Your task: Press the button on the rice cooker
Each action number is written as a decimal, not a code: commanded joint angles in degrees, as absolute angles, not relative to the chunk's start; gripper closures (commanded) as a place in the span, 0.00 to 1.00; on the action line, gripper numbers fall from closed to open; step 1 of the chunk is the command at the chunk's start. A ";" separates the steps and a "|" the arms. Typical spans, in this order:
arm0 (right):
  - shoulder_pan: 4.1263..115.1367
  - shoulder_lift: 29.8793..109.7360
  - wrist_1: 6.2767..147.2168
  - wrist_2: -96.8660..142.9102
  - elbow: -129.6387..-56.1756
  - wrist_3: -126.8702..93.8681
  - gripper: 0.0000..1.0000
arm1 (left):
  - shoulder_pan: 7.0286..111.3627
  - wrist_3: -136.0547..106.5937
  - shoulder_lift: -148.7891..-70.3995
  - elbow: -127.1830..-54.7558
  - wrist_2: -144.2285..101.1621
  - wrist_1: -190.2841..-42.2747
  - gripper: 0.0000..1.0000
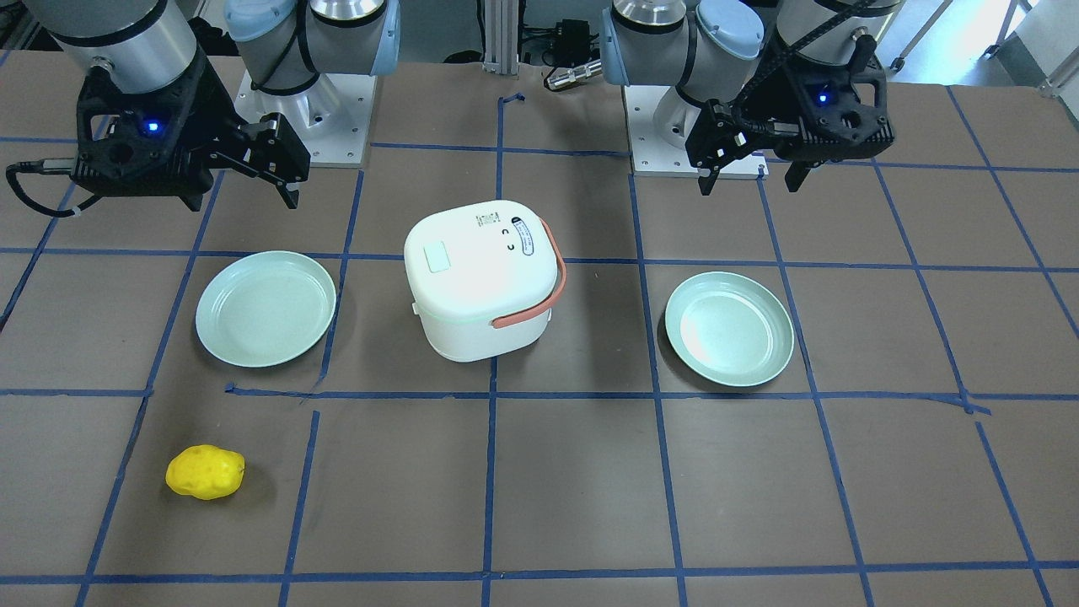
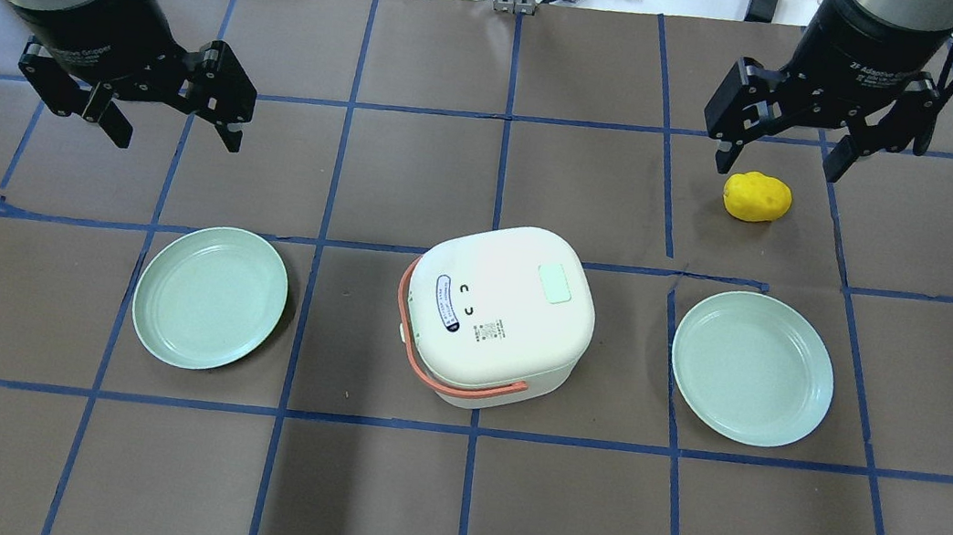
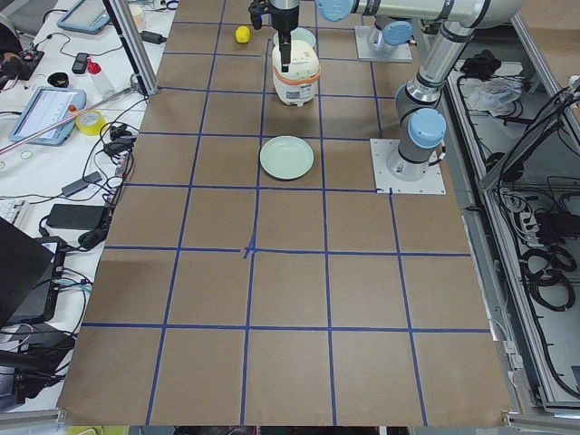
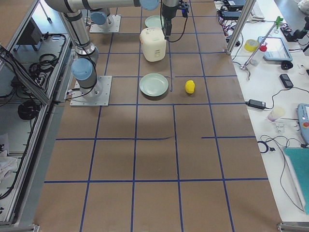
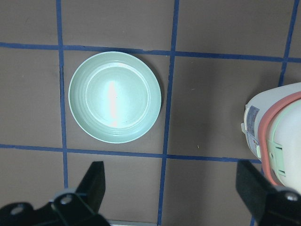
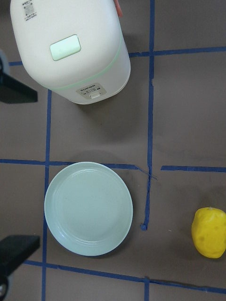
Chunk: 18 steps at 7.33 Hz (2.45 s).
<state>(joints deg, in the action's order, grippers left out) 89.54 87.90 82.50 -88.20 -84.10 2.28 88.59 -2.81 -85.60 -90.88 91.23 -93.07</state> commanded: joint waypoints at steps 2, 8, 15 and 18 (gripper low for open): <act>89.56 87.89 82.53 -87.72 -84.55 2.29 0.00 | 88.59 -2.81 -85.61 -90.88 91.23 -93.08 0.00; 89.56 87.89 82.88 -87.63 -84.72 5.45 0.00 | 88.59 -2.81 -85.61 -90.88 91.23 -93.08 0.00; 95.41 87.11 83.84 -87.36 -85.08 0.45 0.90 | 88.59 -2.81 -85.61 -90.88 91.23 -93.08 0.00; 102.37 84.12 92.85 -84.48 -88.84 -5.96 1.00 | 88.59 -2.81 -85.61 -90.88 91.23 -93.08 0.00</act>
